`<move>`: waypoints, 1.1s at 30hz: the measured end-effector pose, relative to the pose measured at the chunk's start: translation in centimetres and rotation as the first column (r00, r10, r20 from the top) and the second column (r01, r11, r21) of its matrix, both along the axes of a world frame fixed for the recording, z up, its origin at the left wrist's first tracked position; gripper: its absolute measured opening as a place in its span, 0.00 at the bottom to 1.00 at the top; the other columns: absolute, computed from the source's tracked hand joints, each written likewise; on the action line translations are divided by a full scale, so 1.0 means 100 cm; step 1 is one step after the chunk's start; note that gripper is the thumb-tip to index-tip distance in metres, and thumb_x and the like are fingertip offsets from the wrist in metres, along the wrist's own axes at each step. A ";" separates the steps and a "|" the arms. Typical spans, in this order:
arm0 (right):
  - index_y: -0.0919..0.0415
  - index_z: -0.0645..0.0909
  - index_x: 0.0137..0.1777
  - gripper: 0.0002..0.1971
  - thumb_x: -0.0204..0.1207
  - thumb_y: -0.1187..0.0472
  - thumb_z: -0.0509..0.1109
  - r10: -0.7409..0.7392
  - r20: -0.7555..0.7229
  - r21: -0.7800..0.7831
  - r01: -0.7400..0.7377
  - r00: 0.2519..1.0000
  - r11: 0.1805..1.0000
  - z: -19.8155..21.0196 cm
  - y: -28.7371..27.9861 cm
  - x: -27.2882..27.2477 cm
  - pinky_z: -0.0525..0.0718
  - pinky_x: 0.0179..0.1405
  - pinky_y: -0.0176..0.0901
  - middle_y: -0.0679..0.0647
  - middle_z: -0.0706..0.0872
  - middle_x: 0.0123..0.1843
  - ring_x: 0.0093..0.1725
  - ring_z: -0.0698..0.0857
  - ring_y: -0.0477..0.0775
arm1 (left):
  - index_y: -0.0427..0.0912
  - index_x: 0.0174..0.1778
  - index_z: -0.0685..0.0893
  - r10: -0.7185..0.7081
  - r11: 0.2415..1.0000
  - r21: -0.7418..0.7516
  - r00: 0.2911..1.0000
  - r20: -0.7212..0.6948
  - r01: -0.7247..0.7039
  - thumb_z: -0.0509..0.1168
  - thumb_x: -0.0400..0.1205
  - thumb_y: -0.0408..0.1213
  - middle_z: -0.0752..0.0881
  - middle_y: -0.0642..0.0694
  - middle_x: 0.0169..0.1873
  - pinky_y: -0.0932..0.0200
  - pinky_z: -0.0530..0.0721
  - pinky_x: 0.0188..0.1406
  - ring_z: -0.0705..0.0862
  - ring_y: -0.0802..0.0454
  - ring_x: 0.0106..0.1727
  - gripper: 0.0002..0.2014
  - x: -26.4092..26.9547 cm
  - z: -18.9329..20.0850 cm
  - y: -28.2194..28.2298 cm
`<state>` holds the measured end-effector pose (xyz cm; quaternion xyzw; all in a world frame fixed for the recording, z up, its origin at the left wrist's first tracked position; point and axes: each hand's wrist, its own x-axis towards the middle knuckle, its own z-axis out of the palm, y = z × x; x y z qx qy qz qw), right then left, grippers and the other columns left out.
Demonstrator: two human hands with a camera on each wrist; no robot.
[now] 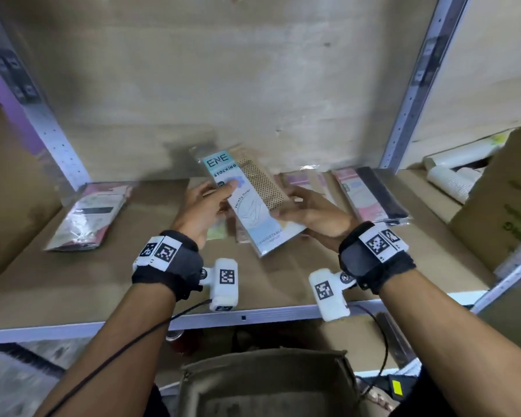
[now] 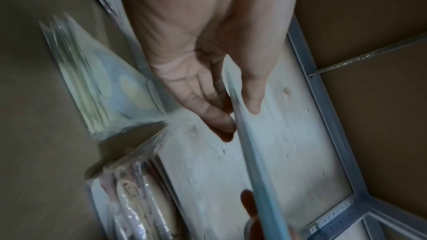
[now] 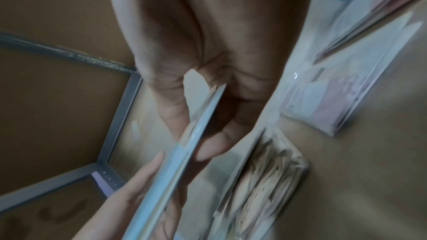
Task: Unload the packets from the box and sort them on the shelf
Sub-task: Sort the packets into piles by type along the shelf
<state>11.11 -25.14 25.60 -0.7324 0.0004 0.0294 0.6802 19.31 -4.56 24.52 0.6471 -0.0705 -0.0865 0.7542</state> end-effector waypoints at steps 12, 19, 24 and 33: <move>0.56 0.86 0.60 0.15 0.74 0.66 0.76 0.072 -0.105 -0.116 -0.085 0.992 0.990 -0.010 -0.053 -0.011 0.87 0.52 0.47 0.60 0.91 0.57 0.53 0.90 0.58 | 0.49 0.42 0.88 0.165 0.985 -0.038 0.984 -0.062 -0.168 0.76 0.76 0.51 0.94 0.48 0.42 0.52 0.88 0.52 0.93 0.50 0.46 0.10 0.019 -0.010 0.013; 0.65 0.85 0.60 0.15 0.74 0.63 0.78 0.105 -0.115 -0.155 -0.122 0.988 0.980 -0.010 -0.058 -0.017 0.81 0.65 0.51 0.62 0.89 0.60 0.58 0.89 0.59 | 0.45 0.38 0.89 0.207 0.959 0.187 0.977 0.059 -0.215 0.72 0.81 0.52 0.90 0.45 0.31 0.53 0.85 0.41 0.90 0.50 0.31 0.14 0.014 -0.018 0.015; 0.63 0.85 0.60 0.12 0.77 0.65 0.74 0.215 -0.117 -0.181 -0.234 0.969 0.955 -0.009 -0.056 -0.016 0.82 0.65 0.45 0.60 0.88 0.63 0.59 0.88 0.55 | 0.45 0.32 0.81 0.244 0.930 0.268 0.968 0.063 -0.252 0.66 0.84 0.51 0.85 0.36 0.37 0.56 0.82 0.38 0.90 0.43 0.39 0.18 0.012 -0.017 0.022; 0.64 0.77 0.74 0.26 0.74 0.62 0.71 0.314 -0.147 -0.127 -0.332 0.938 0.934 -0.003 -0.046 -0.017 0.65 0.64 0.67 0.76 0.78 0.71 0.62 0.77 0.69 | 0.37 0.50 0.85 0.090 0.994 0.088 0.966 -0.241 -0.071 0.68 0.83 0.52 0.89 0.42 0.33 0.68 0.74 0.11 0.88 0.53 0.24 0.18 0.008 -0.010 0.042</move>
